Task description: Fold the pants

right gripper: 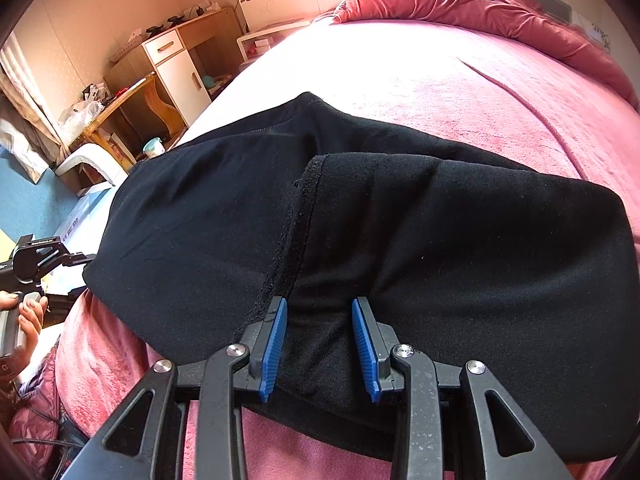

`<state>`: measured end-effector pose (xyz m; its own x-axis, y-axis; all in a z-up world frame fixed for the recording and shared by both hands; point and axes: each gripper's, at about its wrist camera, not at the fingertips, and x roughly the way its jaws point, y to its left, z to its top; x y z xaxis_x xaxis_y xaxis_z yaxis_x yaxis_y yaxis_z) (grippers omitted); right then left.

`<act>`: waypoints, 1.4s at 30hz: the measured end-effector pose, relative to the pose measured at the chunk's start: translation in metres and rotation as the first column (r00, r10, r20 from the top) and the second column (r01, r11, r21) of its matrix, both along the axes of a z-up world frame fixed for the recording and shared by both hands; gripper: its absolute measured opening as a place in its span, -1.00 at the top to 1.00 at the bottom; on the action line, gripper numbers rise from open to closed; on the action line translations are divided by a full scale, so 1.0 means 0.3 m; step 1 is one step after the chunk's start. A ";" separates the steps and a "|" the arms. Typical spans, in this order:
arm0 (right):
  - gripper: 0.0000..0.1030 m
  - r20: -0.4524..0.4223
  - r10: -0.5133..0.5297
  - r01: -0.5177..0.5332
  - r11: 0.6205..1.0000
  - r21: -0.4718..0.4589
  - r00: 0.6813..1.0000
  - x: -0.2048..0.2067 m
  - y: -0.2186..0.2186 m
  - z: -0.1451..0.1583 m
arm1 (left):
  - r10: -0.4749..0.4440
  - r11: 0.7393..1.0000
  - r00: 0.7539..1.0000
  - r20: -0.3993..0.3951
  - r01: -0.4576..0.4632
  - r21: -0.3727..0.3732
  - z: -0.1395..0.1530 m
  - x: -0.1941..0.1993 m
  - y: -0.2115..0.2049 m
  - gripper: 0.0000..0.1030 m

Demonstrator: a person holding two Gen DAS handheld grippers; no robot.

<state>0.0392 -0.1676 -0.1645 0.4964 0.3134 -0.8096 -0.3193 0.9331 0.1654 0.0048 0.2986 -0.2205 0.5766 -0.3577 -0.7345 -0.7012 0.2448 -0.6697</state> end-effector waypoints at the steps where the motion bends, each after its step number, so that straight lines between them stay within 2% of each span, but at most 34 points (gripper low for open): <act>1: 0.33 0.000 0.000 0.000 1.000 -0.004 1.000 0.000 0.002 0.001 | 0.003 1.000 1.000 0.014 -0.003 -0.008 -0.002 0.006 0.002 0.21; 3: 0.33 -0.001 -0.001 0.001 1.000 -0.007 1.000 0.004 0.007 0.000 | -0.003 1.000 0.999 0.032 0.003 -0.006 0.003 0.017 0.003 0.47; 5: 0.33 -0.004 -0.001 0.001 1.000 -0.006 1.000 0.007 0.009 0.000 | -0.021 0.999 0.998 0.059 0.019 0.034 0.031 0.025 0.002 0.68; 8: 0.32 -0.007 0.004 -0.005 1.000 -0.009 1.000 0.013 0.013 0.003 | -0.056 0.993 0.992 0.116 0.043 0.111 0.113 0.036 -0.014 0.73; 11: 0.22 -0.015 -0.012 0.012 1.000 0.010 1.000 0.017 -0.004 0.035 | -0.151 0.977 0.959 0.238 0.107 0.187 0.246 0.065 -0.063 0.74; 12: 0.22 -0.005 -0.024 0.024 0.999 0.031 1.000 0.017 -0.018 0.056 | -0.202 0.965 0.938 0.282 0.142 0.219 0.298 0.079 -0.095 0.74; 14: 0.18 0.022 -0.036 0.035 0.996 0.080 0.999 0.013 -0.046 0.106 | -0.318 0.931 0.878 0.357 0.218 0.293 0.403 0.104 -0.179 0.75; 15: 0.16 0.026 -0.035 0.032 0.993 0.118 0.999 0.014 -0.060 0.131 | -0.376 0.911 0.841 0.389 0.258 0.322 0.449 0.115 -0.229 0.75; 17: 0.04 0.009 0.002 -0.004 0.974 0.228 1.000 0.027 -0.081 0.173 | -0.492 0.860 0.750 0.442 0.340 0.381 0.531 0.131 -0.341 0.75; 21: -0.13 -0.020 0.101 -0.082 0.899 0.430 0.995 0.081 -0.091 0.247 | -0.695 0.718 0.550 0.462 0.502 0.482 0.606 0.139 -0.588 0.75; 23: -0.28 -0.046 0.162 -0.114 0.841 0.529 0.986 0.120 -0.082 0.272 | -0.760 0.649 0.470 0.449 0.563 0.511 0.611 0.139 -0.691 0.75; 24: -0.34 -0.056 0.205 -0.138 0.813 0.565 0.977 0.142 -0.068 0.283 | -0.786 0.617 0.438 0.436 0.587 0.524 0.606 0.138 -0.736 0.75; 25: -0.36 -0.062 0.246 -0.164 0.792 0.588 0.967 0.161 -0.049 0.293 | -0.808 0.589 0.412 0.422 0.606 0.535 0.602 0.138 -0.776 0.75; 27: -0.36 -0.068 0.292 -0.202 0.794 0.573 0.954 0.191 0.003 0.305 | -0.833 0.550 0.372 0.409 0.635 0.543 0.590 0.136 -0.837 0.75; 31: -0.38 -0.131 0.347 -0.248 0.843 0.477 0.929 0.256 0.116 0.269 | -0.871 0.485 0.306 0.385 0.668 0.565 0.586 0.128 -0.924 0.75; 33: -0.35 -0.163 0.347 -0.261 0.881 0.394 0.924 0.282 0.167 0.248 | -0.889 0.450 0.279 0.363 0.676 0.584 0.588 0.124 -0.958 0.75; 34: -0.17 -0.168 0.338 -0.266 0.900 0.345 0.926 0.291 0.187 0.242 | -0.899 0.432 0.267 0.348 0.676 0.597 0.592 0.122 -0.975 0.75; 35: 0.30 -0.170 0.332 -0.273 0.915 0.298 0.928 0.297 0.203 0.235 | -0.905 0.419 0.260 0.336 0.675 0.607 0.595 0.124 -0.988 0.75; 37: 0.70 -0.177 0.325 -0.278 0.928 0.248 0.929 0.294 0.215 0.229 | -0.916 0.397 0.251 0.312 0.677 0.620 0.603 0.127 -1.001 0.74; 39: 0.74 -0.168 0.322 -0.276 0.928 0.248 0.932 0.289 0.200 0.238 | -0.921 0.382 0.222 0.321 0.685 0.620 0.625 0.124 -0.998 0.67; 40: 0.74 -0.160 0.317 -0.272 0.929 0.253 0.935 0.283 0.187 0.247 | -0.914 0.383 0.193 0.356 0.698 0.606 0.644 0.121 -0.988 0.64; 42: 0.74 -0.147 0.301 -0.254 0.929 0.270 0.942 0.270 0.154 0.272 | -0.879 0.404 0.137 0.456 0.721 0.563 0.690 0.118 -0.942 0.51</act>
